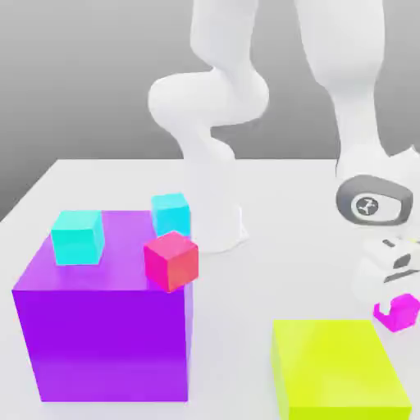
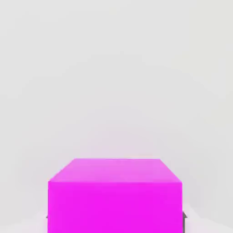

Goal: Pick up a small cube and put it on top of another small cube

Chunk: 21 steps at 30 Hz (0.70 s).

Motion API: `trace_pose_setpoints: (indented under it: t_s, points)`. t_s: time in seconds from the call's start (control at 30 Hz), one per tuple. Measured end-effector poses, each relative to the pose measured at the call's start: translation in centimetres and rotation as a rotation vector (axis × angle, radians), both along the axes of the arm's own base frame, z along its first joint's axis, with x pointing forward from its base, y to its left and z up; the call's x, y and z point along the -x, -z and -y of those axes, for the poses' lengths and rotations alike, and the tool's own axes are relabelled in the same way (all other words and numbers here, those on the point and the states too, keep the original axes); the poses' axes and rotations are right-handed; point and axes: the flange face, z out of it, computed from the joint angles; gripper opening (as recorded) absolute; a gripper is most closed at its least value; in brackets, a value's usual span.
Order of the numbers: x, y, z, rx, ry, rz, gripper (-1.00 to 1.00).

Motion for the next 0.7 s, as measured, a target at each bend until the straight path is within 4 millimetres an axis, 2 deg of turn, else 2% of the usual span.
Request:
trace_pose_setpoints:
  t_s: [0.2,0.23,0.27,0.37,0.43,0.5,0.6,0.7]
  points:
    - [0.0,-4.7,0.0,0.001,-0.001,0.0,-1.0]
    - [-0.8,-5.4,0.7,0.015,0.025,0.006,-1.0]
    - [-2.5,-6.2,2.0,0.037,0.076,0.015,-1.0]
    - [-8.4,-9.3,7.7,0.108,0.288,0.043,-1.0]
    - [-12.5,-11.9,13.6,0.142,0.478,0.049,-1.0]
    - [-15.2,-14.9,19.3,0.159,0.652,0.049,-1.0]
    - [-16.8,-20.0,25.3,0.15,0.848,0.04,-1.0]
    - [-16.8,-25.5,31.7,0.101,1.045,0.021,-1.0]
